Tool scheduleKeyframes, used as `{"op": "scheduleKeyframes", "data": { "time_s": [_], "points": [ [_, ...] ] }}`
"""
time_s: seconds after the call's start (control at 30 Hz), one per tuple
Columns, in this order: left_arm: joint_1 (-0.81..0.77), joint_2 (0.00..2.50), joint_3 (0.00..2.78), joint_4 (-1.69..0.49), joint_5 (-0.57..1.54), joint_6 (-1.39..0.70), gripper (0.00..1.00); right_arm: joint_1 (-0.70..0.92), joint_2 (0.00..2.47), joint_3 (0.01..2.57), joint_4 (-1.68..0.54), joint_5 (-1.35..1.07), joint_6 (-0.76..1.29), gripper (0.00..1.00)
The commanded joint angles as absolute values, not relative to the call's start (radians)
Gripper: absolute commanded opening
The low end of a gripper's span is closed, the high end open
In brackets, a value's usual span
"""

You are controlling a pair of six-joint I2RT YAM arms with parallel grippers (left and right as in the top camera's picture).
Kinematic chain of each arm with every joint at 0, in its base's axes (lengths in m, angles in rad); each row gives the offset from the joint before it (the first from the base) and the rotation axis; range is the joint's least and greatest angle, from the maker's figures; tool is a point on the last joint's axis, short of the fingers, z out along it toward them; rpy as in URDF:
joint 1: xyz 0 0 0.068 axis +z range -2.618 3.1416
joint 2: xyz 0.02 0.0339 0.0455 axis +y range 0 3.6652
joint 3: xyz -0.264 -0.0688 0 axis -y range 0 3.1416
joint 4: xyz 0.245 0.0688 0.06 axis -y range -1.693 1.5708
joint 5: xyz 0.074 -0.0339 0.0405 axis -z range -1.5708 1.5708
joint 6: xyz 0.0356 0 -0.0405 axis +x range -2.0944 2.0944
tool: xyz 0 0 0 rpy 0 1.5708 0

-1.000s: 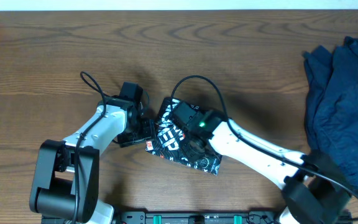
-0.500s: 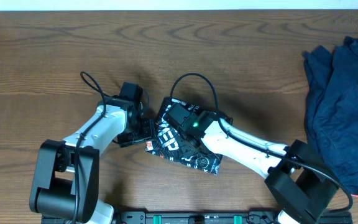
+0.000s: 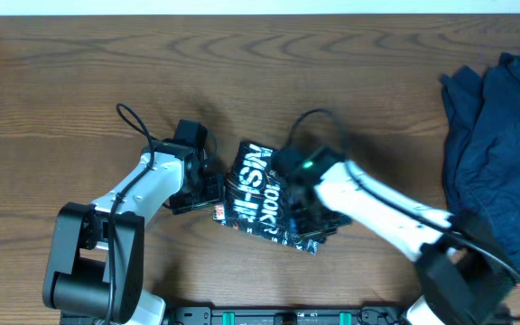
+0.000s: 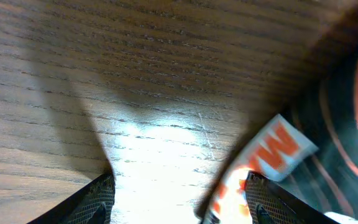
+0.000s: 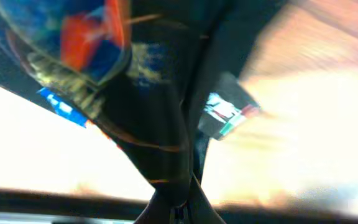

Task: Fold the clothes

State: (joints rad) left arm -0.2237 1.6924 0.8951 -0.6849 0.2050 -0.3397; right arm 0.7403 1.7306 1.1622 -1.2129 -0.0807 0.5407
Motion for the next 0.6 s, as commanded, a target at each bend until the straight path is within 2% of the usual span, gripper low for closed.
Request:
{"op": "scheduleKeyframes", "data": {
  "time_s": [0.0, 0.23, 0.3, 0.33, 0.43, 0.57],
  "points": [
    [-0.22, 1.713, 0.871, -0.691, 0.181, -0.337, 0.69, 0.691, 1.694, 1.176, -1.245, -0.095, 0.519, 0.03],
    [-0.22, 1.713, 0.871, -0.704, 0.181, -0.337, 0.7, 0.666, 1.695, 1.173, -1.214, -0.061, 0.519, 0.06],
    [-0.22, 1.713, 0.871, -0.709, 0.181, -0.336, 0.7, 0.677, 1.695, 1.173, -1.226, -0.061, 0.518, 0.19],
    [-0.219, 1.713, 0.872, -0.709, 0.181, -0.327, 0.7, 0.682, 1.695, 1.173, -1.24, -0.06, 0.514, 0.21],
    [-0.212, 1.7, 0.892, -0.727, 0.181, -0.288, 0.7, 0.687, 1.695, 1.173, -1.319, -0.009, 0.534, 0.19],
    [-0.201, 1.666, 0.955, -0.737, 0.181, -0.237, 0.7, 0.658, 1.694, 1.174, -1.393, 0.197, 0.708, 0.21]
  ]
}}
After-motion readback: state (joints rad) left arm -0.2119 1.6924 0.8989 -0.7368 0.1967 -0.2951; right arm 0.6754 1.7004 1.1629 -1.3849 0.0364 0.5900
